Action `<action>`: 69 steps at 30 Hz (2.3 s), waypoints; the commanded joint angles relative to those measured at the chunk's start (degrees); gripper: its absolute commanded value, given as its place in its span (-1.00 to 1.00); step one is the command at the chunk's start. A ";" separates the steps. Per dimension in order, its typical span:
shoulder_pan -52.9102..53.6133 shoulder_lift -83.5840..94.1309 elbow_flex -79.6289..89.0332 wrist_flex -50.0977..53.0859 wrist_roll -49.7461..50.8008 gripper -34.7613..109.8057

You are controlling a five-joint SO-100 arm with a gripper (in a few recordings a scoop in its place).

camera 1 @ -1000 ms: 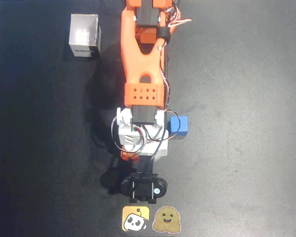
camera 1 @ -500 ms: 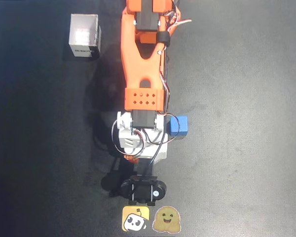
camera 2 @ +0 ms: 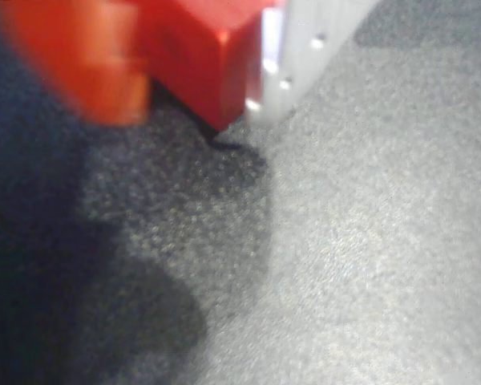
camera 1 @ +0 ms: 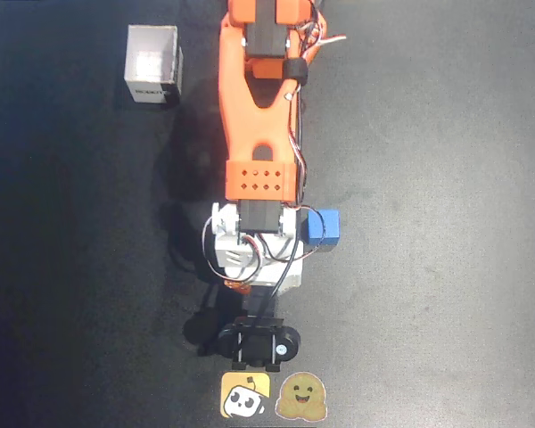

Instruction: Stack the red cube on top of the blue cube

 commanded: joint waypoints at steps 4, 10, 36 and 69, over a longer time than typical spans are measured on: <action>-0.18 2.55 -0.97 -0.53 0.62 -0.18; -1.85 5.45 0.35 -0.09 5.27 -0.17; -1.32 15.03 12.04 -1.49 25.31 -0.17; -3.60 16.00 18.11 -7.82 39.99 -0.24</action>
